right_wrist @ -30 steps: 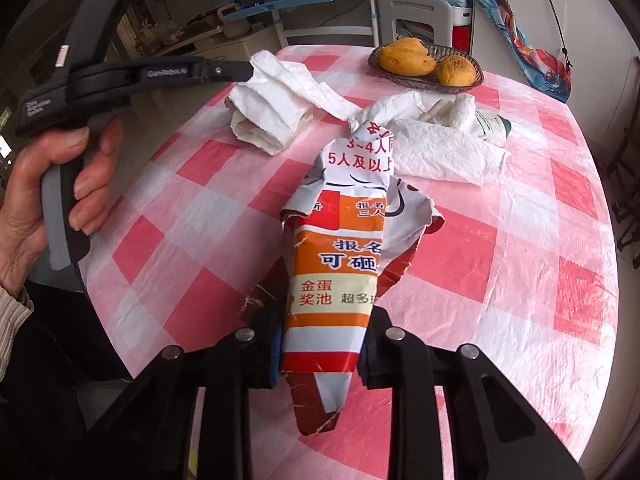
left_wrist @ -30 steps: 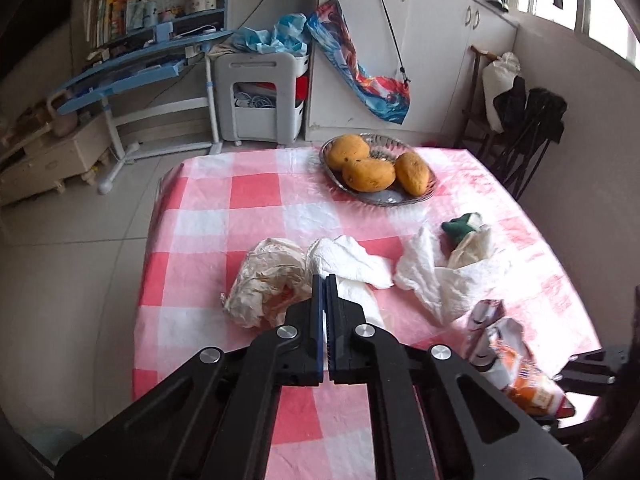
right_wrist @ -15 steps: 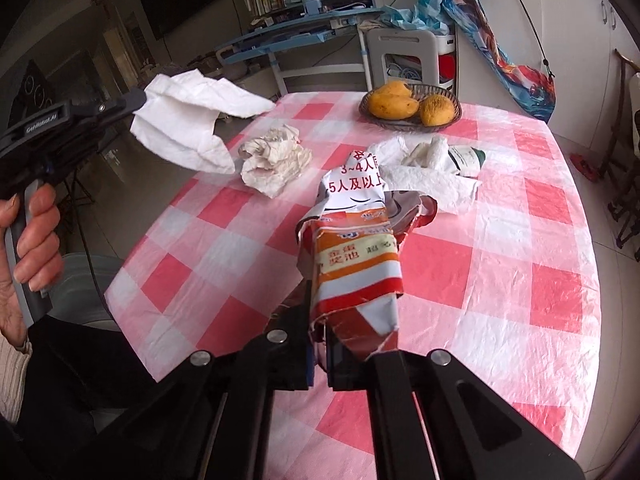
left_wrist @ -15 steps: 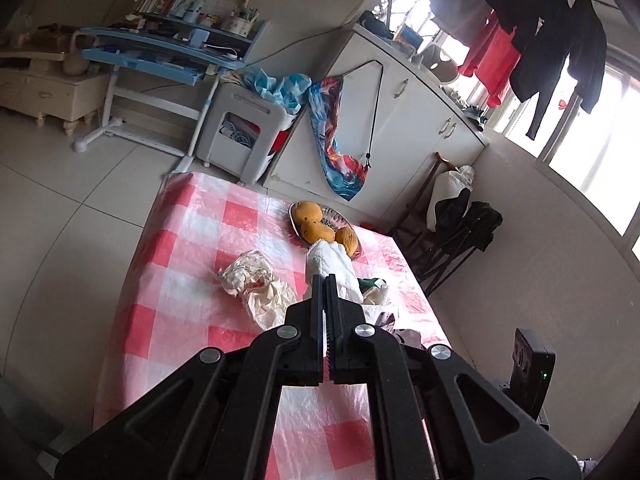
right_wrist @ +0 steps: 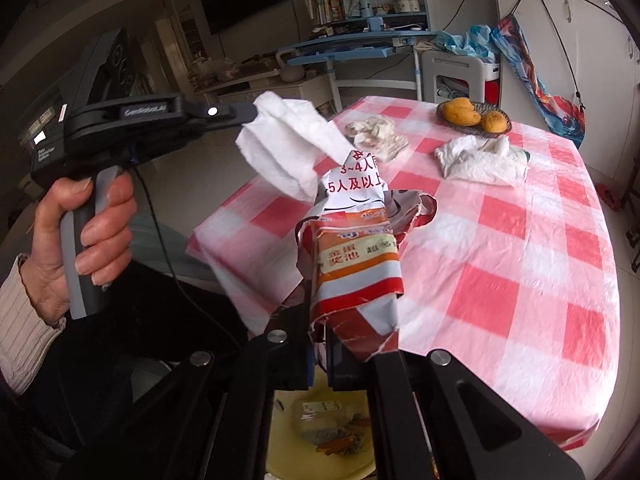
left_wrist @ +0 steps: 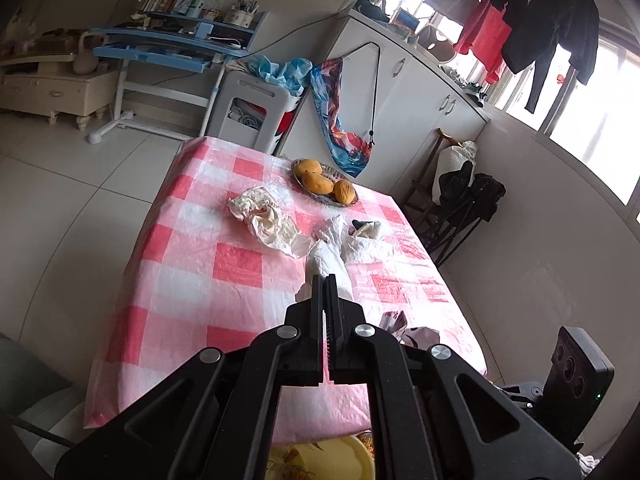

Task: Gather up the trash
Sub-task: 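Carry both items over the bucket and open the right tool to drop the wrapper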

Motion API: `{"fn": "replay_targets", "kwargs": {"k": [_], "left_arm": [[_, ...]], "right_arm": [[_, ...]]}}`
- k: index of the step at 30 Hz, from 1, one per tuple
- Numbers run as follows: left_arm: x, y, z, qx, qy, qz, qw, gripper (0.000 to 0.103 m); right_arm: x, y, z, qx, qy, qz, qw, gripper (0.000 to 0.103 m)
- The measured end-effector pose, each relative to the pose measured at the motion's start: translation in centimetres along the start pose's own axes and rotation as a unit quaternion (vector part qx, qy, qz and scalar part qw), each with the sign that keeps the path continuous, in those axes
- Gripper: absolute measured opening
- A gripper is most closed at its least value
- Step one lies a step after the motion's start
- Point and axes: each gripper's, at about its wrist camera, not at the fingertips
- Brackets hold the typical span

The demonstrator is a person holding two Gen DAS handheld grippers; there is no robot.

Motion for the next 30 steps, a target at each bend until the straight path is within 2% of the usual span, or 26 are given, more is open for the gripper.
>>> {"fn": "replay_targets", "kwargs": {"k": [8, 18, 19, 20, 21, 22, 28, 30], "left_arm": [[-1.7, -2.8, -1.2, 0.017, -0.001, 0.015, 0.9997, 0.002], [-2.6, -5.8, -3.1, 0.03, -0.006, 0.014, 0.9994, 0.002], [-2.8, -6.1, -3.2, 0.033, -0.005, 0.016, 0.9993, 0.002], [-3.0, -6.5, -3.2, 0.038, -0.003, 0.018, 0.9991, 0.002], [-3.2, -6.9, -3.2, 0.043, -0.003, 0.019, 0.9989, 0.002], [-3.3, -7.3, -3.2, 0.048, -0.003, 0.02, 0.9986, 0.002], [-4.5, -9.5, -2.9, 0.08, 0.001, 0.032, 0.9963, 0.002], [-4.9, -10.4, -2.5, 0.098, -0.001, 0.036, 0.9946, 0.002]], "right_arm": [[4.1, -4.2, 0.8, 0.086, 0.037, -0.043, 0.995, 0.004], [5.9, -6.9, 4.6, 0.193, 0.019, -0.071, 0.978, 0.007], [5.8, -7.0, 4.9, 0.198, 0.009, -0.07, 0.978, 0.009], [5.7, -7.1, 4.8, 0.199, 0.002, -0.065, 0.978, 0.022], [5.5, -7.0, 4.8, 0.196, -0.005, -0.057, 0.979, 0.046], [5.2, -6.9, 4.3, 0.186, -0.013, -0.047, 0.981, 0.054], [3.0, -5.8, 2.4, 0.13, -0.039, 0.027, 0.99, 0.062], [2.2, -5.3, 1.3, 0.096, -0.052, 0.052, 0.993, 0.07]]}}
Point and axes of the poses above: each gripper's, at about its wrist camera, not at the fingertips, and z roughly the way its jaws point, x to its left, y to its top, and after that the axes turned 10 degrees about -y, right-handed
